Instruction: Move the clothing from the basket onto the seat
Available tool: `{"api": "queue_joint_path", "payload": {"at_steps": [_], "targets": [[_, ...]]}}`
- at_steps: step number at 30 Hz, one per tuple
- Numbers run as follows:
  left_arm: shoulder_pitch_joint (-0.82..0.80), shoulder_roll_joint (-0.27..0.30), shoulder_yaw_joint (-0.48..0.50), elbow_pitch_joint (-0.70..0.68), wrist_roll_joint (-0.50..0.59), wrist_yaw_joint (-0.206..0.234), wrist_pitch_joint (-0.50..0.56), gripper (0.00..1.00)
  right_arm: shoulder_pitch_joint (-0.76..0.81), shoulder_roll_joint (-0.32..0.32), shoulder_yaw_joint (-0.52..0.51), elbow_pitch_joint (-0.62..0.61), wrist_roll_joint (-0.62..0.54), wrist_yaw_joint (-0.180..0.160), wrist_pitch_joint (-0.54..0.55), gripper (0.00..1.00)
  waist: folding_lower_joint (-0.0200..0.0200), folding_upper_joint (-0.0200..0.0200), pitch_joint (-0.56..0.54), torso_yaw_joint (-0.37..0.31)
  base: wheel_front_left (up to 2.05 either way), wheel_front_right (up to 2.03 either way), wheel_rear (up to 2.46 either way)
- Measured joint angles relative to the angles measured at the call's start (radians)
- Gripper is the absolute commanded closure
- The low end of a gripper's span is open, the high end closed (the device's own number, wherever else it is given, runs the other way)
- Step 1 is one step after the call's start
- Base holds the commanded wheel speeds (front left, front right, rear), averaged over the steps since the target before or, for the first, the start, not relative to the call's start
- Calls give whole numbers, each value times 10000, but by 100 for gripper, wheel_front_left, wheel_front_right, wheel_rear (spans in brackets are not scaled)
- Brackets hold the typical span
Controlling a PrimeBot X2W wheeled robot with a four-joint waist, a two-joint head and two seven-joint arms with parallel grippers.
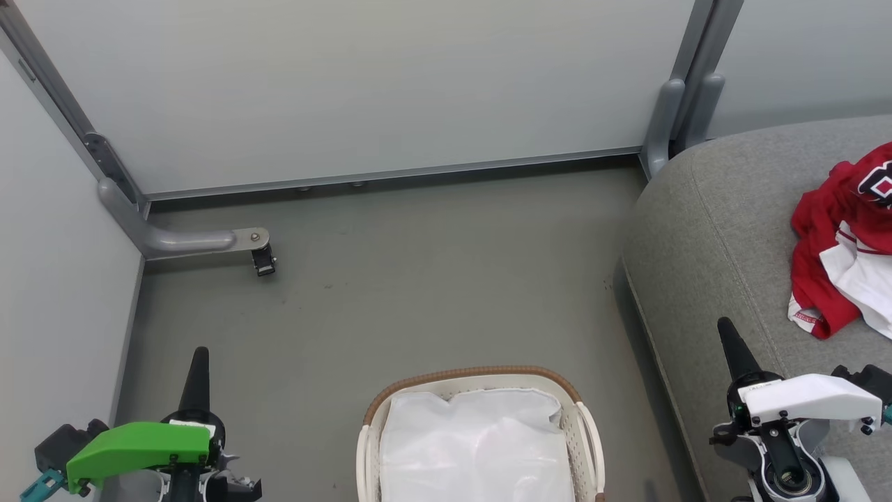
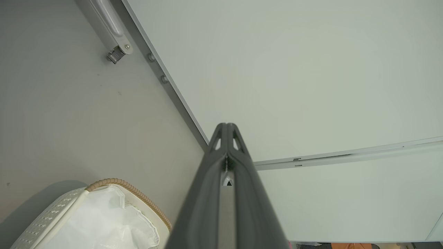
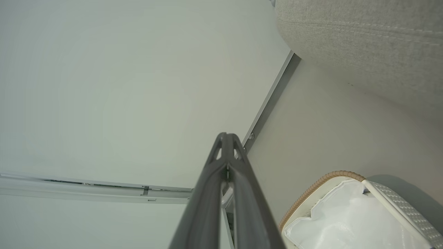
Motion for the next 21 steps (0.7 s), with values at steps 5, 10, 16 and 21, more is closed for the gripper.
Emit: {"api": "queue_joint_path", "payload": {"at_steps": [5, 10, 16, 21], "targets": [[-22, 2, 56, -42, -385, -8, 104, 100, 28, -2, -36, -67, 420, 0, 100, 100, 0, 0, -30, 8, 0, 0, 0], [-94, 4, 119, -111, -794, -23, 230, 100, 35, -6, -75, -136, 859, 0, 221, 100, 0, 0, -62, 17, 0, 0, 0], [-99, 6, 188, -174, -1248, -58, 353, 100, 44, -8, -117, -207, 1323, 0, 349, 100, 0, 0, -99, 26, 0, 0, 0], [-109, 8, 234, -226, -1607, -88, 453, 100, 69, -10, -153, -268, 1705, -2, 451, 100, 0, 0, -131, 35, 0, 0, 0]]}}
